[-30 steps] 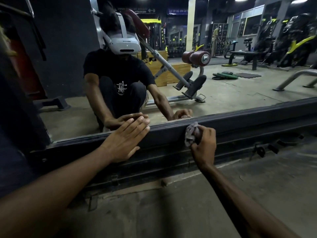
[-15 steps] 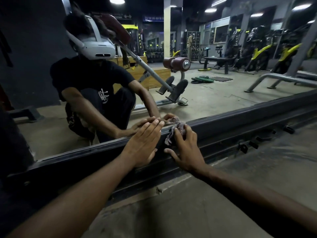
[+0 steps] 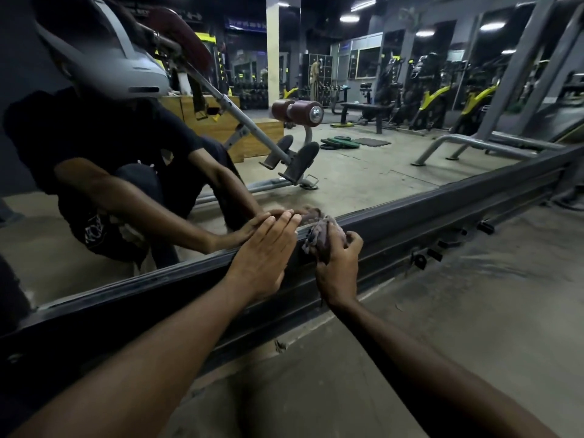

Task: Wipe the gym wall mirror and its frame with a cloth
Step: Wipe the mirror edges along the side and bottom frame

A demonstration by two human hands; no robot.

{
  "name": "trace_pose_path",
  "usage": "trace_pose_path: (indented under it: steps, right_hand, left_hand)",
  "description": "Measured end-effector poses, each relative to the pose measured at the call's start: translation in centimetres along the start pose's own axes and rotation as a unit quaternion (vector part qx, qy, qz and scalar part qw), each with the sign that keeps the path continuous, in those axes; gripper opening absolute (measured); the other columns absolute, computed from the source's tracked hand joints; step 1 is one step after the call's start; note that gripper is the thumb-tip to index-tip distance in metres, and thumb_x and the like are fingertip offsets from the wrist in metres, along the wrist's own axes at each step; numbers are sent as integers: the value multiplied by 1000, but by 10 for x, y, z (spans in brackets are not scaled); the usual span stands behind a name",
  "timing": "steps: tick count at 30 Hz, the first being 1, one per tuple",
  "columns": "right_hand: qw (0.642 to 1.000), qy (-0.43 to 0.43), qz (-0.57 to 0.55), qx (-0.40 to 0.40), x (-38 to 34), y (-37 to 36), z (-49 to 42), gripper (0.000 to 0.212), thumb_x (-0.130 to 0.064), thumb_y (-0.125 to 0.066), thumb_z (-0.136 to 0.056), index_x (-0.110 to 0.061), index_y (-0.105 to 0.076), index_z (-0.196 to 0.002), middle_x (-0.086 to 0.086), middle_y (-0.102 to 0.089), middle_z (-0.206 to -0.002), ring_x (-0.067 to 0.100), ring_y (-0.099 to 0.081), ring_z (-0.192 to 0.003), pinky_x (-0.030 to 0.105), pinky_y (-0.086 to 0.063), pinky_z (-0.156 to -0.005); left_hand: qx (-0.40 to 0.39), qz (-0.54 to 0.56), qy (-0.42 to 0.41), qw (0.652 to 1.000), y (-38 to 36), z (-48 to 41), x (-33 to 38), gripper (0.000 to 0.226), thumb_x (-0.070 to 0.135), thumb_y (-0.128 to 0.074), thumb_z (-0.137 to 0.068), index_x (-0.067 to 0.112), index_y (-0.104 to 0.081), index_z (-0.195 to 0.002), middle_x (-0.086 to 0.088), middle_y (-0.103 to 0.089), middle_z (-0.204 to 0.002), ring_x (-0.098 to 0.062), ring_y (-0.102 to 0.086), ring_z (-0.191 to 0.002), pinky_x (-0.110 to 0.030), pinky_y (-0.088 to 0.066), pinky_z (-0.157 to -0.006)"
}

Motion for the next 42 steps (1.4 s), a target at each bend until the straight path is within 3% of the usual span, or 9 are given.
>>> trace_pose_path:
  steps: [5, 16, 19, 21, 24, 28, 33, 38, 42]
  right_hand:
    - [992, 68, 99, -45, 7, -15, 11, 88, -20, -73, -89, -34, -23, -161, 11, -38, -126, 25, -49, -99, 34, -52, -69]
    - [995, 93, 18, -19, 23, 19, -42, 53, -2, -64, -86, -13, -54, -137, 13, -47, -119, 31, -58, -89, 37, -53, -74]
    - [992, 101, 16, -77, 6, 2, -23, 17, -35, -55, -103, -24, -58, -115, -5, -62, -108, 18, -62, -91, 31, -46, -71]
    - [974, 196, 15, -114, -4, -9, -7, 33, -57, -41, -102, -34, -60, -116, -20, -58, -107, 6, -60, -95, 20, -46, -76]
    - [973, 198, -14, -116, 18, -4, -27, 44, -38, -42, -98, -23, -59, -136, -5, -48, -124, 10, -51, -101, 3, -33, -78]
    - [998, 60, -22, 20, 76, 36, -64, 50, -4, -66, -87, -17, -60, -136, 4, -43, -114, 26, -59, -86, 23, -43, -78]
    - [971, 169, -83, -149, 57, -8, -17, 31, -27, -50, -103, -47, -48, -127, -3, -49, -131, 24, -58, -113, 21, -47, -89]
    - [967, 228, -54, -100, 61, 17, -45, 51, -23, -50, -104, -70, -37, -120, -7, -49, -130, 22, -57, -112, 31, -50, -92]
    - [989, 142, -41, 26, 103, 60, -97, 34, -21, -65, -96, -30, -62, -128, -13, -45, -120, 20, -56, -104, 22, -44, -87]
  left_hand:
    - [3, -27, -9, 1000, -1, 0, 1, 82, 38, -66, -81, 2, -40, -149, -21, -18, -167, -37, -14, -154, -50, -11, -126]
    - [-8, -23, 70, 997, 3, 0, 9, 89, 30, -69, -73, 4, -34, -150, -20, -16, -168, -36, -14, -156, -51, -14, -126]
    - [-18, -39, 78, 996, -2, 3, 9, 95, 32, -68, -73, 2, -29, -154, -21, -14, -168, -37, -12, -156, -51, -13, -126]
    - [-20, -46, 74, 996, -3, 3, 10, 94, 33, -67, -74, 1, -30, -155, -21, -14, -168, -38, -11, -156, -51, -12, -127]
    - [-25, -59, 56, 996, -1, 3, 12, 89, 35, -70, -76, 3, -38, -152, -20, -17, -168, -37, -16, -156, -51, -12, -126]
    - [-28, -73, 43, 996, -2, 11, 15, 88, 36, -71, -77, 4, -40, -153, -20, -18, -168, -37, -20, -155, -50, -11, -127]
    - [-40, -80, -13, 996, -14, 10, 46, 89, 37, -60, -80, 3, -31, -157, -18, -19, -168, -36, -20, -155, -49, -13, -126]
    - [-55, -88, 6, 995, -21, -20, 63, 90, 37, -61, -83, 1, -26, -158, -18, -15, -169, -34, -16, -156, -49, -14, -126]
    - [-34, -95, 28, 994, -16, -41, 57, 88, 39, -56, -90, 1, -20, -160, -18, -15, -169, -34, -16, -156, -49, -14, -126]
Point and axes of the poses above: each hand's wrist, its own z-axis away from the middle knuckle, its own y-axis out of the back of the hand, x = y × z, the point moved 9 cm from there along -z, towards the middle knuckle
